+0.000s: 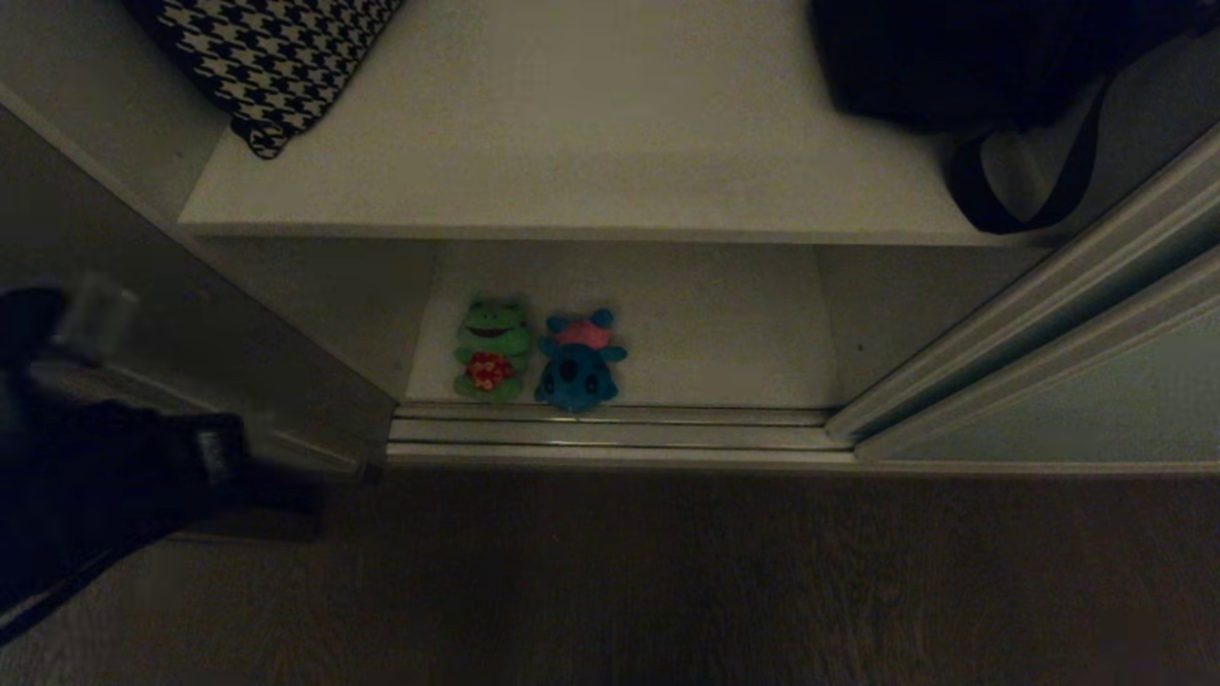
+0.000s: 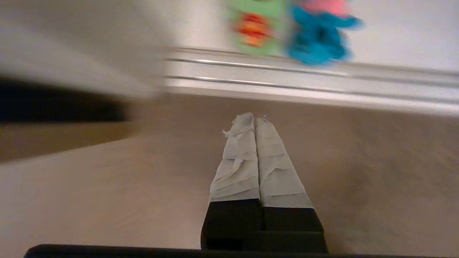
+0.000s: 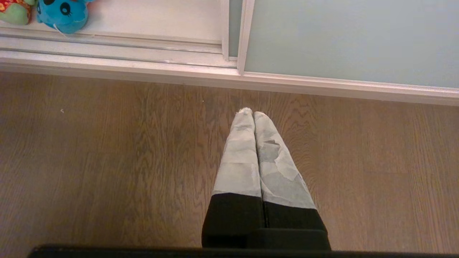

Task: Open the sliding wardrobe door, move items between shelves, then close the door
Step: Place the blue doll on the lower shelf, then close the door

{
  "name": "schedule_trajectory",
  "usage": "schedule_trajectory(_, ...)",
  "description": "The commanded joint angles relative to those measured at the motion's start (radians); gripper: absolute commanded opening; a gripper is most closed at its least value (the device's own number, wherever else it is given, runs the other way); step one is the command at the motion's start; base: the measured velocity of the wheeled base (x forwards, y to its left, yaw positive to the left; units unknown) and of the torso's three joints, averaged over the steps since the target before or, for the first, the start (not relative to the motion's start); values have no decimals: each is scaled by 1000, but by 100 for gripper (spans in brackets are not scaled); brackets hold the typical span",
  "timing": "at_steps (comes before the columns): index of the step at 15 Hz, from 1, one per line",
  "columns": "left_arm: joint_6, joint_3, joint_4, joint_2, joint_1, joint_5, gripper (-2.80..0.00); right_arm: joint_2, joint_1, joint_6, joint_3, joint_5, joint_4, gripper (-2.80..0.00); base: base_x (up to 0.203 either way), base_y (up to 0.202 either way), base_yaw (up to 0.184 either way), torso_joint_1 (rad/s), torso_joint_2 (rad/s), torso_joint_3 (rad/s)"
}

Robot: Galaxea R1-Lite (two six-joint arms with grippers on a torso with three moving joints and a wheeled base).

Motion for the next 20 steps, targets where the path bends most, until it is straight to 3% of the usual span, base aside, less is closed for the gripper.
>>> schedule_trajectory(1,12,30,66,-265,73,1,-280,-1,1,0,0,0,0,-280,0,0,0,0,0,0)
schedule_trajectory(5,67,165,168,-627,132,-15,-280,0,1,0,0,0,0,-280,0,0,0,0,0,0)
schedule_trajectory(7,126,254,230,-781,151,-68,-280,-1,-1,0,0,0,0,-280,0,0,0,0,0,0)
schedule_trajectory(9,170,354,263,-882,224,-125,-280,0,0,0,0,0,0,-280,0,0,0,0,0,0)
schedule_trajectory(11,182,472,242,-924,248,-157,-280,-1,1,0,0,0,0,-280,0,0,0,0,0,0)
schedule_trajectory(15,203,595,218,-1104,254,-223,-280,-1,-1,0,0,0,0,-280,0,0,0,0,0,0)
schedule_trajectory(20,164,615,207,-1092,254,-235,-280,-1,1,0,0,0,0,-280,0,0,0,0,0,0)
